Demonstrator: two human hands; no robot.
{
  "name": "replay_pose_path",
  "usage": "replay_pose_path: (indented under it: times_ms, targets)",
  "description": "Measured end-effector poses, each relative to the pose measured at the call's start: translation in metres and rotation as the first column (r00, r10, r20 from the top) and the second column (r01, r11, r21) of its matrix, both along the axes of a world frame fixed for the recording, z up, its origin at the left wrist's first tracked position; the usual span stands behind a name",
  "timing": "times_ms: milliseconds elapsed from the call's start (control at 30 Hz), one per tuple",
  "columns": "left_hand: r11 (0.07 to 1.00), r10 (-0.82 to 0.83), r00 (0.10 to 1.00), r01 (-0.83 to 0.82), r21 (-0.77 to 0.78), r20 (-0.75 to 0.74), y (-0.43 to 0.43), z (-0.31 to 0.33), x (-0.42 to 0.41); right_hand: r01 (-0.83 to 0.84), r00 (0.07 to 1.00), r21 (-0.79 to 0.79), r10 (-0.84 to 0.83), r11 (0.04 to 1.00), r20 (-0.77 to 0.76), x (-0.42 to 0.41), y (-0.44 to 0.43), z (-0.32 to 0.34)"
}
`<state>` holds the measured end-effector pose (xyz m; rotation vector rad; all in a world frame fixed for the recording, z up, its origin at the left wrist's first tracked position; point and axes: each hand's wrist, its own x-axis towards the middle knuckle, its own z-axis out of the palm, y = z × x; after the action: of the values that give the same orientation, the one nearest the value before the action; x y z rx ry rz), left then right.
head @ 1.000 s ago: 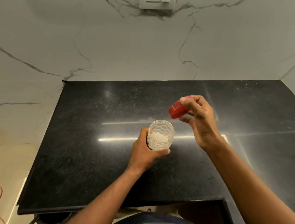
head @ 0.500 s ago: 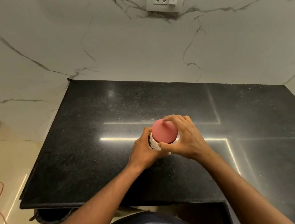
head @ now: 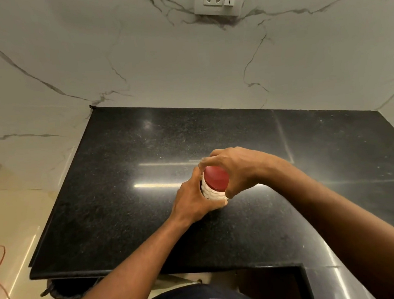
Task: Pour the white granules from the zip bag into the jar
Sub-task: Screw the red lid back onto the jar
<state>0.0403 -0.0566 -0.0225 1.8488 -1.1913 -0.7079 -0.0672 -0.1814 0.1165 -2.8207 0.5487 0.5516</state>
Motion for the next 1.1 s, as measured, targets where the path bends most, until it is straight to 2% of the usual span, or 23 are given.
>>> replay_pose_path:
  times_ms: [100, 233, 333, 433, 533, 600, 700, 767, 800, 867, 933, 967, 1033, 1100]
  targets:
    - [1.000, -0.022, 1.000, 0.022, 0.008, -0.003, 0.000, 0.002, 0.002, -0.054, 0.998, 0.057, 0.053, 0.997, 0.013, -0.001, -0.003, 0.002]
    - [0.999, -0.021, 0.999, 0.022, 0.033, -0.033, 0.000, 0.000, 0.004, 0.055, 0.998, 0.046, -0.056, 0.997, 0.041, -0.004, -0.006, 0.002]
    - [0.998, -0.013, 0.999, 0.016, 0.060, -0.035, -0.001, 0.001, 0.004, 0.153, 0.987, -0.056, -0.149, 0.987, 0.062, -0.002, -0.001, -0.004]
    - [0.998, -0.008, 1.000, 0.010, 0.059, -0.029, 0.001, 0.005, 0.004, 0.291, 0.953, -0.194, -0.267, 0.937, 0.143, 0.003, 0.007, -0.011]
    - [0.998, -0.032, 0.999, 0.034, 0.056, -0.026, 0.001, 0.006, 0.004, 0.297, 0.955, -0.373, -0.275, 0.879, 0.112, 0.002, 0.009, -0.011]
    - [0.997, -0.029, 0.999, 0.031, 0.065, -0.018, 0.000, 0.006, 0.005, 0.224, 0.974, -0.345, -0.198, 0.911, 0.109, -0.003, 0.004, -0.009]
    - [0.997, -0.033, 0.999, 0.033, 0.069, -0.003, -0.001, 0.007, 0.005, -0.003, 0.999, -0.073, 0.007, 0.997, 0.051, -0.007, 0.004, -0.002]
    - [0.997, -0.039, 0.999, 0.039, 0.072, -0.003, -0.001, 0.007, 0.004, -0.068, 0.996, -0.112, 0.074, 0.991, 0.045, -0.008, 0.009, -0.004]
    - [0.996, -0.037, 0.999, 0.038, 0.076, -0.004, 0.000, 0.007, 0.004, -0.032, 0.996, -0.185, 0.047, 0.982, 0.077, -0.005, 0.011, -0.006]
    - [0.997, -0.022, 1.000, 0.022, 0.078, -0.002, 0.000, 0.007, 0.005, 0.148, 0.985, -0.308, -0.114, 0.940, 0.127, 0.004, 0.014, -0.005]
    - [0.997, -0.027, 1.000, 0.028, 0.076, -0.012, 0.000, 0.008, 0.005, 0.282, 0.959, -0.381, -0.267, 0.881, 0.094, 0.012, 0.014, -0.002]
    - [0.996, -0.034, 0.999, 0.035, 0.078, -0.014, 0.000, 0.009, 0.005, 0.306, 0.951, -0.405, -0.292, 0.862, 0.098, 0.013, 0.011, 0.000]
    - [0.995, -0.035, 0.999, 0.036, 0.092, -0.012, 0.000, 0.009, 0.005, 0.272, 0.962, -0.397, -0.242, 0.876, 0.125, 0.008, 0.006, 0.004]
    - [0.995, -0.031, 0.999, 0.032, 0.099, -0.006, 0.000, 0.009, 0.005, 0.131, 0.987, -0.242, -0.104, 0.961, 0.121, -0.001, 0.003, 0.009]
